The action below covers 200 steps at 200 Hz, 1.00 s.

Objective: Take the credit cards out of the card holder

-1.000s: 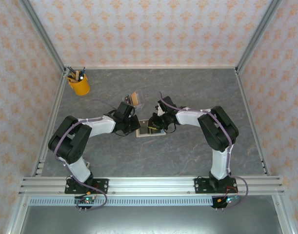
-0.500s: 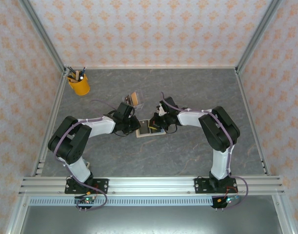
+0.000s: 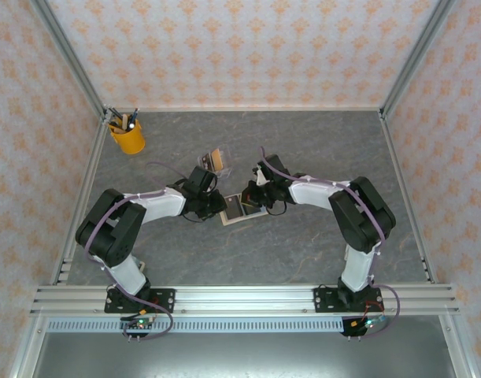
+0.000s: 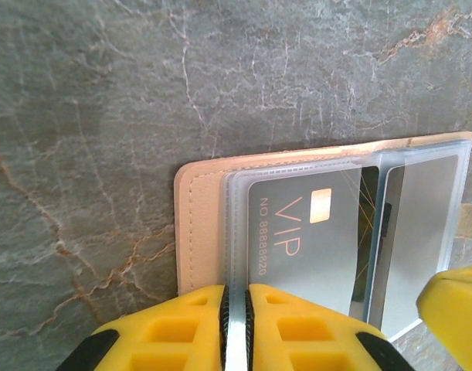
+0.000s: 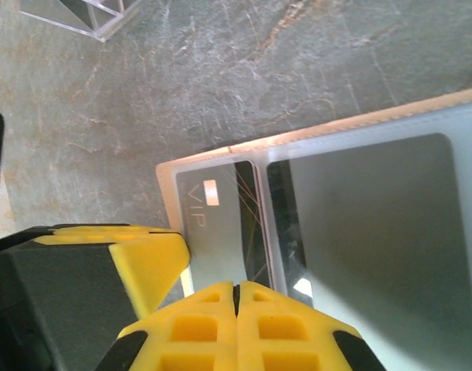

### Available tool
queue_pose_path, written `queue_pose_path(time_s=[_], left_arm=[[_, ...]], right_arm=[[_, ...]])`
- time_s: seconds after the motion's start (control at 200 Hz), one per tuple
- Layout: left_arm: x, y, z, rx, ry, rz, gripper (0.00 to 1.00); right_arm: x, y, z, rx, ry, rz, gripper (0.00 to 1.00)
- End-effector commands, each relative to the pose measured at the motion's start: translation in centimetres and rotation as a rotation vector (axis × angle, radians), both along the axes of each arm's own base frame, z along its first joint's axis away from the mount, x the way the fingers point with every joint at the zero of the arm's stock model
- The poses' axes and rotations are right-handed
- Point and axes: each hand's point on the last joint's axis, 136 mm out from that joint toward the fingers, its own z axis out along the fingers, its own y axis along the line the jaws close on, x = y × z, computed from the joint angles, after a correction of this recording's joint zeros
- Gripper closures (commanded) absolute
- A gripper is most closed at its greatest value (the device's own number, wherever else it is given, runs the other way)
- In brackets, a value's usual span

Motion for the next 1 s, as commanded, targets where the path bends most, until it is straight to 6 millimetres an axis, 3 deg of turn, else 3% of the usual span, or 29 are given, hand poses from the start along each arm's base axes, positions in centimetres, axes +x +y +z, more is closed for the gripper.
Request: queue_pose_path(time_s=[0.0, 0.085, 0.2, 0.53, 0.996], left_arm=[[-1.7, 0.9, -1.2, 0.054, 0.071, -0.019, 0.85], [-2.0, 1.1, -1.7, 0.062, 0.085, -0.016, 0.86], [-2.3, 1.2, -2.5, 0.066, 0.108, -0.011, 0.88], [-2.7, 1.8, -3.3, 0.096, 0.136, 0.006, 0.90], [-2.9, 1.8, -3.7, 0.098, 0.145, 0.009, 0.91]], right_arm=[[-1.0, -0.8, -0.2, -0.045, 0.033, 0.008, 0.93], [-1.7, -1.2, -0.4, -0.052, 0.057, 0.005, 0.83], [-2.5, -1.0, -0.4, -0.027, 0.096, 0.010, 0.79], [-3.6, 0.1, -0.6, 0.059, 0.171, 0.022, 0.78], [-3.2, 0.1, -1.6, 0.042, 0.178, 0.016, 0.77]])
